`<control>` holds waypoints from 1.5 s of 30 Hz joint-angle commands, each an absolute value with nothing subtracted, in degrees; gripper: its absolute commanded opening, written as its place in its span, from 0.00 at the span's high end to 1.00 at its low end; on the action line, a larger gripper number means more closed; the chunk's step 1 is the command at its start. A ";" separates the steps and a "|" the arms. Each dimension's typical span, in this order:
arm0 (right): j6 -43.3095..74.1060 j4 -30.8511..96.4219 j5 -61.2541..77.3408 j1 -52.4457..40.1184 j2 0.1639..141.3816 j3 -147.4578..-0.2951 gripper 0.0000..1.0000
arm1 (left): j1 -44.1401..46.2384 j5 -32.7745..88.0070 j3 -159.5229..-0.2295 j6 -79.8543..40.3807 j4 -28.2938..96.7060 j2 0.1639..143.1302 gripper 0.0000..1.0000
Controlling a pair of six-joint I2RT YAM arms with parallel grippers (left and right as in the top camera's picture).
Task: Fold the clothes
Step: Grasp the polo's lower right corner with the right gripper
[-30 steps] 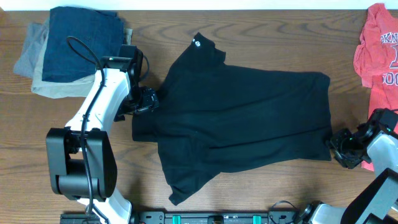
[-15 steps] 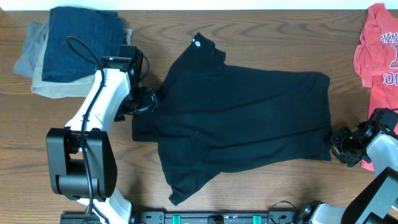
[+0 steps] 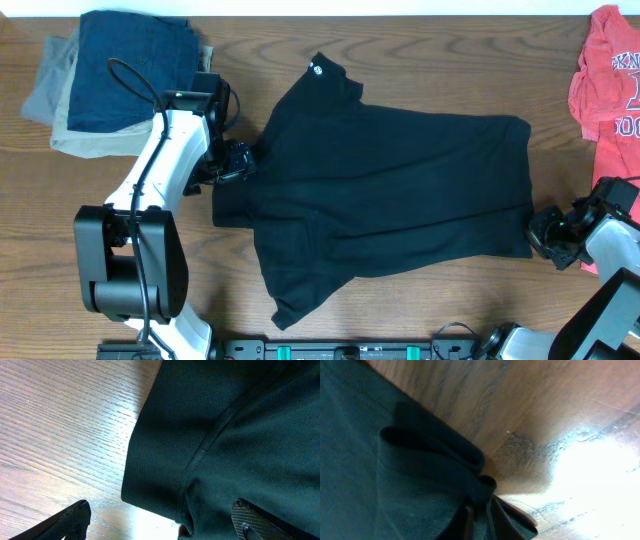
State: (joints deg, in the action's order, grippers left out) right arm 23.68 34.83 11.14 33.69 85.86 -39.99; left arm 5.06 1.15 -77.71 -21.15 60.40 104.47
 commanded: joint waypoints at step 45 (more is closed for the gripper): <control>29.10 75.53 -1.89 39.03 59.37 -57.67 0.99 | 5.21 0.89 -77.87 -20.18 63.13 104.31 0.09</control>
State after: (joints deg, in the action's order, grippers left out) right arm 29.54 75.59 -0.93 38.46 59.24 -57.12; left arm 5.06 1.15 -77.71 -20.93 61.80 104.47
